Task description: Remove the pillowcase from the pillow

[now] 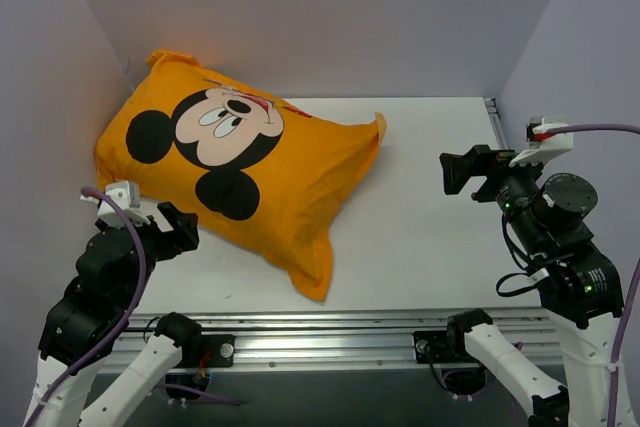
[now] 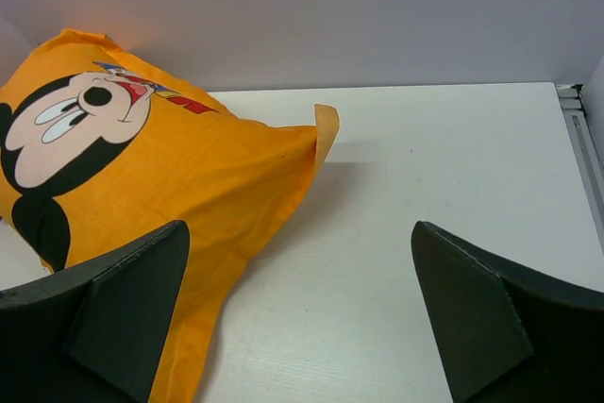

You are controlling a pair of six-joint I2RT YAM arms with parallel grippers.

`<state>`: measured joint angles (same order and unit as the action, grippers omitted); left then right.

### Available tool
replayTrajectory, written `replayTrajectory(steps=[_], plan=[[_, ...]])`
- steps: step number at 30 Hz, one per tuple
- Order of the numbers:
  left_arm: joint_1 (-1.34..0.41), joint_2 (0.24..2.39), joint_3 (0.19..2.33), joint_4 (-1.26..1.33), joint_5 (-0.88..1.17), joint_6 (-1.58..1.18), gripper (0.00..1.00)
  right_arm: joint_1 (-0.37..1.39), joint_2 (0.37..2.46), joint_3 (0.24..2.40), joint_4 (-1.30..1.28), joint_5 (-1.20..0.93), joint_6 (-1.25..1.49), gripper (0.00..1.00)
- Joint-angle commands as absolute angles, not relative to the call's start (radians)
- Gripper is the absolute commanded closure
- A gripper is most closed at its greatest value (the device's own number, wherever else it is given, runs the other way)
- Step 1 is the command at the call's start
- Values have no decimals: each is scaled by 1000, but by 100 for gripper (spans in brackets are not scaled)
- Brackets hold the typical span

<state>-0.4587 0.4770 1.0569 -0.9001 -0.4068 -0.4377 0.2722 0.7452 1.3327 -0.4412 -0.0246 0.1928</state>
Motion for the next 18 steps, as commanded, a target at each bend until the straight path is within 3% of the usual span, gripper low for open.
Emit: replayTrajectory(steps=[1,8,16,18], plan=[[-465,479,1037,-847,-379,-449,6,278,756,1319,-411,-57,170,0],[-465,531,1066,-911,-370,-483,6,279,830,1256,-384,-101,221,0],[-465,597,1035,-933,-402,-577,6,293,1076,1062,-108,-432,345,0],[-465,620,1052,-925,-413,-597,6,357,1143,1009,-29,-408,357,0]])
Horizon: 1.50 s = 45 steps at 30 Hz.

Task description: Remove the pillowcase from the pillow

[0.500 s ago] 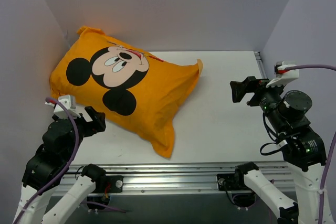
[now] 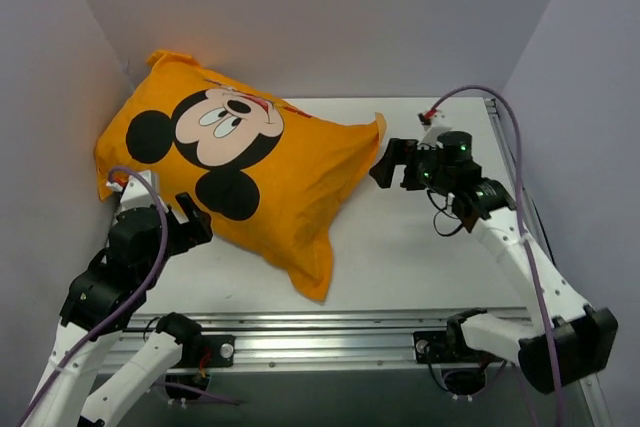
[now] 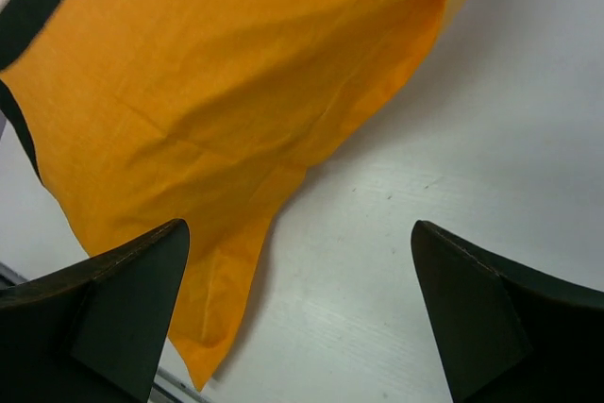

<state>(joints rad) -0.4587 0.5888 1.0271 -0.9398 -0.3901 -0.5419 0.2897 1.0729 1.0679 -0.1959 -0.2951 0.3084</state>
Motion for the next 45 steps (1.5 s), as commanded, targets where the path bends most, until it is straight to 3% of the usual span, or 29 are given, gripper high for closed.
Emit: replayTrajectory(steps=[1,12,18,20,21,23,24,25,33,40,43,44,45], plan=[[-463,644,1055,-922,-434,-610,6,385,1161,1005,-11,-379,354,0],[-450,945,985,-648,-505,-602,6,558,1599,1319,93,-288,267,0],[-339,1057,1006,-525,-370,-561,6,626,1771,1393,124,-218,298,2],[-316,1078,1017,-514,-345,-557,6,646,1790,1376,114,-210,314,19],[-308,1084,1022,-512,-335,-555,6,649,1792,1365,109,-192,321,46],[-293,1083,1029,-515,-311,-548,6,652,1775,1301,98,-172,340,71],[-293,1078,1031,-517,-308,-540,6,652,1744,1270,97,-166,347,92],[-291,1077,1034,-526,-301,-537,6,652,1727,1244,91,-143,347,100],[-282,1037,1098,-601,-296,-488,6,560,1413,1026,-135,-23,331,100],[-268,1112,1199,-531,-302,-411,6,206,1262,1017,-279,-72,311,100],[-262,1207,1261,-473,-255,-381,6,176,1258,1070,-316,-126,339,70],[-261,1270,1285,-466,-249,-362,6,176,1244,1080,-322,-146,351,48],[-258,1301,1313,-457,-241,-351,6,178,1232,1086,-327,-184,366,40]])
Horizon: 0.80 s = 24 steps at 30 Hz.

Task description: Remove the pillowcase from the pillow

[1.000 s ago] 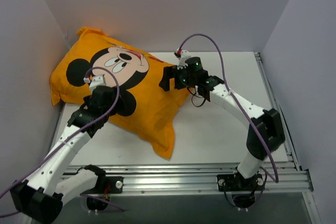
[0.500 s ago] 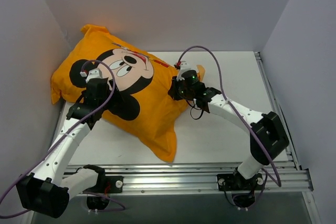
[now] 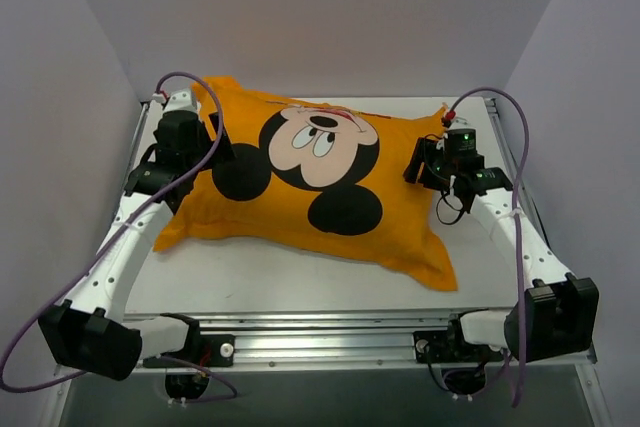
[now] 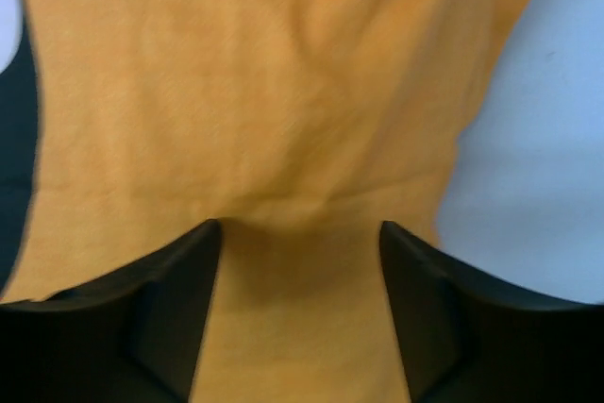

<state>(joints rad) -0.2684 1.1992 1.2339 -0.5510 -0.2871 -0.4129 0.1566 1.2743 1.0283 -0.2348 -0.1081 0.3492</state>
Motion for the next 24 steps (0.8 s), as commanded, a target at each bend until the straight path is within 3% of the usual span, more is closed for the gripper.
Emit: replayTrajectory(steps=[1,2,5,14,18,24], plan=[[-250,1336,1369,-453,-226,-339,6,178,1217,1088,-336,-199,397,33],[-242,1368,1400,-453,-222,-325,6,179,1178,1085,-339,-213,412,23],[-209,1498,1518,-445,-192,-313,6,189,1109,1054,-368,-255,460,13],[-133,1804,1707,-468,-88,-374,6,327,1054,939,-423,-244,531,7],[-138,1815,1631,-556,52,-446,6,342,1123,914,-362,-242,557,7],[-198,1668,1289,-583,271,-515,6,307,1346,1009,-238,-160,499,8]])
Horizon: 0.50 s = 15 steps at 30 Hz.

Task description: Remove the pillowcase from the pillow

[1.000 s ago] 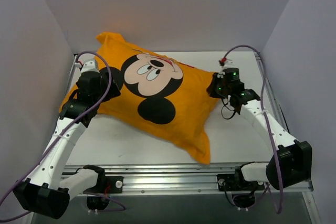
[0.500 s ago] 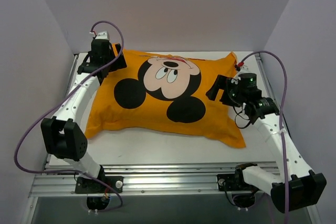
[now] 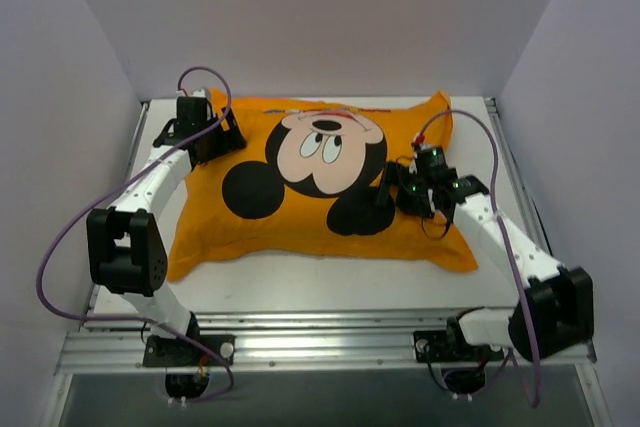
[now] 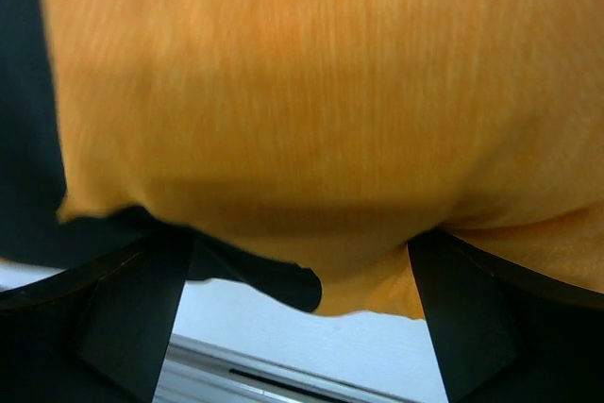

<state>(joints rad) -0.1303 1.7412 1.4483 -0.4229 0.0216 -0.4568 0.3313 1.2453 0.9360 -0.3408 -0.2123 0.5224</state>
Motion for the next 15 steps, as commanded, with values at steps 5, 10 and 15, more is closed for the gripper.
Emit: replayTrajectory(steps=[5,10,15], plan=[[-435,1471,1090,-655,296,-572,6,242,1559,1181,-121,-173,499,9],[-577,1192,1055,-750,171,-689,6,235,1660,1357,-130,-221,483,9],[-584,1083,1225,-870,35,-635,6,196,1559,1303,-143,-239,468,5]])
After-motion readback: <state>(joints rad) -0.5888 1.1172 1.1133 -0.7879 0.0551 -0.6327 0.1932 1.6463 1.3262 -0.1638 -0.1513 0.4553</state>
